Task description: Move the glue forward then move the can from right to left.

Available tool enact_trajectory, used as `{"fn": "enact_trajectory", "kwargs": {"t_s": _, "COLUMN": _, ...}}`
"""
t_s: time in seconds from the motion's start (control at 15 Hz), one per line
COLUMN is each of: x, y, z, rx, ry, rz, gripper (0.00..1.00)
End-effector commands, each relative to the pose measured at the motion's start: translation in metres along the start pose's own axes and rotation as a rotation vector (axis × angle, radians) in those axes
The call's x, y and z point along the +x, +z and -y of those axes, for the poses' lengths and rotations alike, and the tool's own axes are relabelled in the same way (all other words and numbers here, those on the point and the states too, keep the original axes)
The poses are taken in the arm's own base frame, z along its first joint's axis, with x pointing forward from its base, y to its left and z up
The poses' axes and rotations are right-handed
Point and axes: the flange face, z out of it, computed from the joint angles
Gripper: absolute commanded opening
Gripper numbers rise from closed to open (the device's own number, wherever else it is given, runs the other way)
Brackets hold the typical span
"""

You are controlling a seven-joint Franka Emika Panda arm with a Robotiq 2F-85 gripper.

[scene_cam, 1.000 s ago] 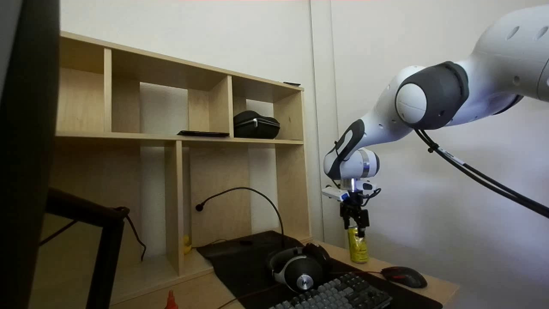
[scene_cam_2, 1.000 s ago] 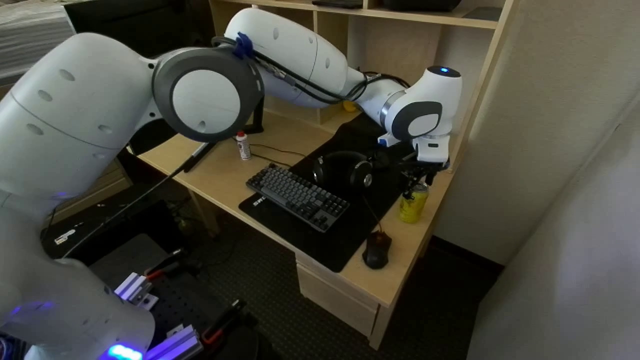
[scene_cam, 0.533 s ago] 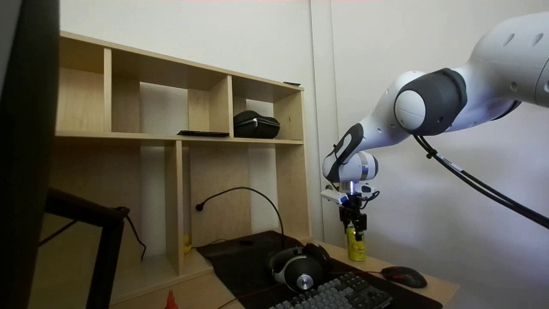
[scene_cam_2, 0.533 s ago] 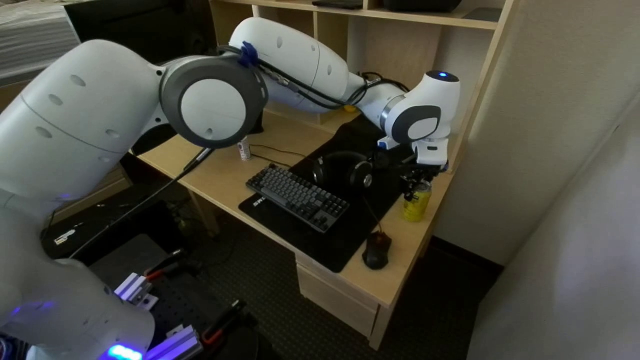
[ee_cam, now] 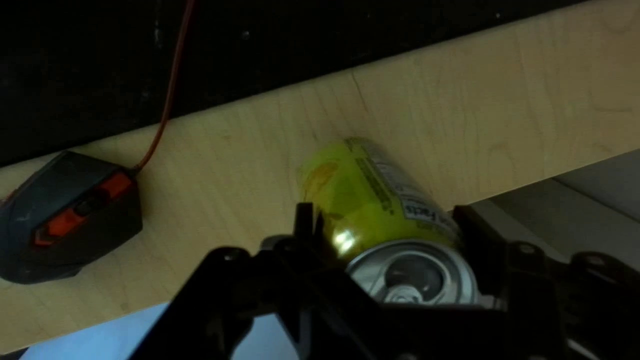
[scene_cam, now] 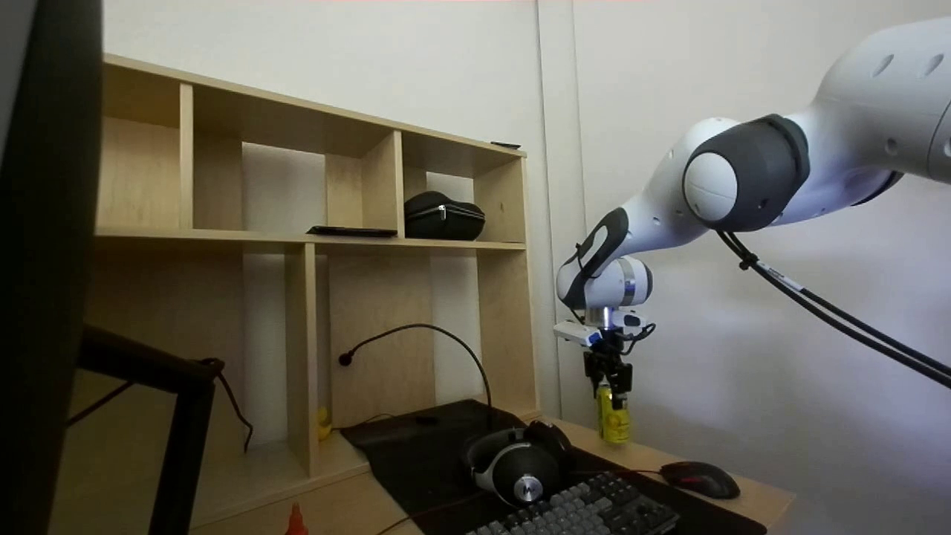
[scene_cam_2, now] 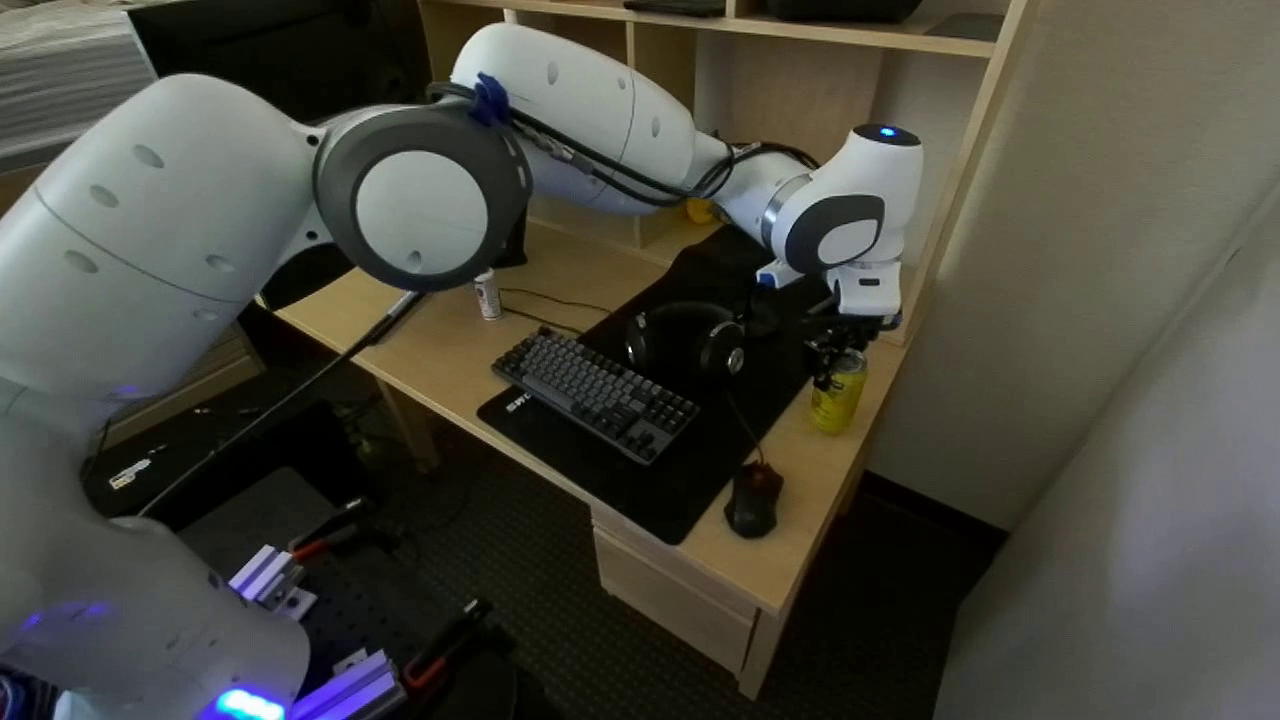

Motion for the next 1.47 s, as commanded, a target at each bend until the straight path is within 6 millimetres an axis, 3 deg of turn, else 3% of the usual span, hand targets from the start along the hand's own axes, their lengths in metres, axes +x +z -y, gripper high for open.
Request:
{"fn": "enact_trajectory", "kwargs": {"t_s": 0.0, "x": -0.011, "y": -0.052, "z": -0.005, "rx": -0.007, "ry": -0.165, "rz": 0.041, "gripper": 0.44}}
{"fn": "enact_trajectory", "kwargs": {"t_s": 0.27, "x": -0.032, "y": -0.122, "z": -0.027, "rx": -0.006, "ry": -0.387, "rz": 0.076, "gripper": 0.44}}
{"fn": "enact_trajectory", "kwargs": {"t_s": 0.47, "x": -0.046, "y": -0.160, "z": -0.053, "rx": -0.010, "ry": -0.545, "rz": 0.109, "gripper": 0.44}}
{"fn": "enact_trajectory", "kwargs": {"t_s": 0.53, "x": -0.037, "y": -0.142, "z": -0.021, "rx": 0.014, "ry": -0.453, "rz": 0.078, "gripper": 0.44}}
{"fn": "enact_trajectory", "kwargs": {"t_s": 0.6, "x": -0.039, "y": -0.154, "z": -0.026, "rx": 0.018, "ry": -0.465, "rz": 0.083, "gripper": 0.69}}
{"fn": "enact_trajectory", "kwargs": {"t_s": 0.8, "x": -0.038, "y": -0.150, "z": -0.025, "rx": 0.016, "ry": -0.457, "rz": 0.080, "gripper": 0.69}}
{"fn": "enact_trajectory", "kwargs": {"t_s": 0.87, "x": -0.045, "y": -0.142, "z": -0.027, "rx": -0.013, "ry": -0.484, "rz": 0.093, "gripper": 0.44}}
{"fn": "enact_trajectory", "kwargs": {"t_s": 1.0, "x": -0.085, "y": -0.140, "z": -0.045, "rx": -0.031, "ry": -0.629, "rz": 0.144, "gripper": 0.44}}
{"fn": "enact_trajectory", "kwargs": {"t_s": 1.4, "x": -0.194, "y": -0.165, "z": -0.115, "rx": -0.055, "ry": -0.941, "rz": 0.250, "gripper": 0.44}}
